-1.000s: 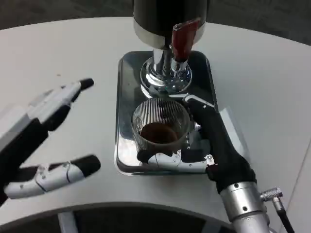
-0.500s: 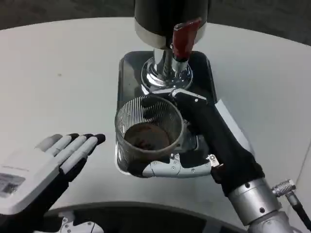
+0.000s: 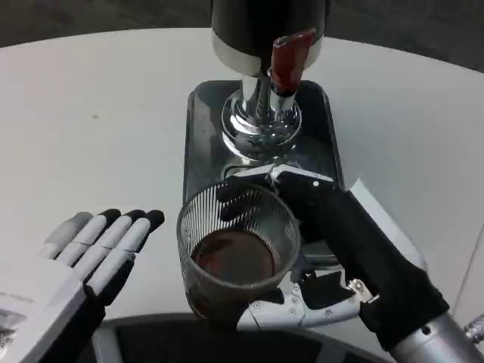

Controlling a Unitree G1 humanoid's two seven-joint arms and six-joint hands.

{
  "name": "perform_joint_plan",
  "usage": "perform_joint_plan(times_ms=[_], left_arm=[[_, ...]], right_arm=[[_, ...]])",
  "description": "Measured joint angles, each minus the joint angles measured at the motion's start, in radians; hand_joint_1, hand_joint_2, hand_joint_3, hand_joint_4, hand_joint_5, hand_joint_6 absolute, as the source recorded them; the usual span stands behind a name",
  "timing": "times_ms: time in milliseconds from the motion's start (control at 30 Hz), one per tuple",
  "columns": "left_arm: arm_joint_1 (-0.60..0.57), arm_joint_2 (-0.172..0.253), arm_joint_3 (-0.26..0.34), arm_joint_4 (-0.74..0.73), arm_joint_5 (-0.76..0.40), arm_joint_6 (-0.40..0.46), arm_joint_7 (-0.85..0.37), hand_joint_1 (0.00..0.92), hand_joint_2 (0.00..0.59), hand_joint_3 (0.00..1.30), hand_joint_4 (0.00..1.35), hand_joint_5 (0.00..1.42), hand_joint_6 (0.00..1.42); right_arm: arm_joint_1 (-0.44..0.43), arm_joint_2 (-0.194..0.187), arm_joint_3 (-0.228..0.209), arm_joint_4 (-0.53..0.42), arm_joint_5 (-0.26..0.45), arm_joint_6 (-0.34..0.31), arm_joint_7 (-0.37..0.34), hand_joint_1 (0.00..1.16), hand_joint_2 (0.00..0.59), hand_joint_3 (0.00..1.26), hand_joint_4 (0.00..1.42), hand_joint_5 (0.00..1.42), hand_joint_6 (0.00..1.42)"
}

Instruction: Grasp the cup under the faucet to collect the drink, then remove the cup.

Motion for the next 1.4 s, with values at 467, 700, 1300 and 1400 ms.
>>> perform_joint_plan(times_ms=[467, 700, 1300, 1400], left_arm=[[-0.099, -0.027, -0.095, -0.087, 0.124, 0.121, -0.058, 0.0, 0.063, 0.0, 0.0, 0.0, 0.0], [-0.137, -0.026, -0.128, -0.09, 0.148, 0.166, -0.08, 0.0, 0.061, 0.0, 0.0, 0.0, 0.0], [-0.142, -0.033, -0.162, -0.127, 0.21, 0.21, -0.094, 0.0, 0.039, 0.0, 0.0, 0.0, 0.0], [-0.141, -0.033, -0.162, -0.127, 0.208, 0.21, -0.095, 0.0, 0.027, 0.0, 0.0, 0.0, 0.0]], right_arm=[[0.124, -0.061, -0.06, -0.148, 0.035, 0.029, 0.022, 1.11, 0.065, 0.78, 0.94, 1.03, 1.42], [0.121, -0.063, -0.074, -0.193, 0.045, 0.031, 0.022, 1.11, 0.073, 0.77, 0.94, 1.03, 1.42], [0.142, -0.08, -0.093, -0.228, 0.074, 0.034, 0.035, 1.11, 0.079, 0.77, 0.94, 1.04, 1.42], [0.147, -0.081, -0.093, -0.228, 0.073, 0.034, 0.035, 1.11, 0.082, 0.77, 0.94, 1.04, 1.42]])
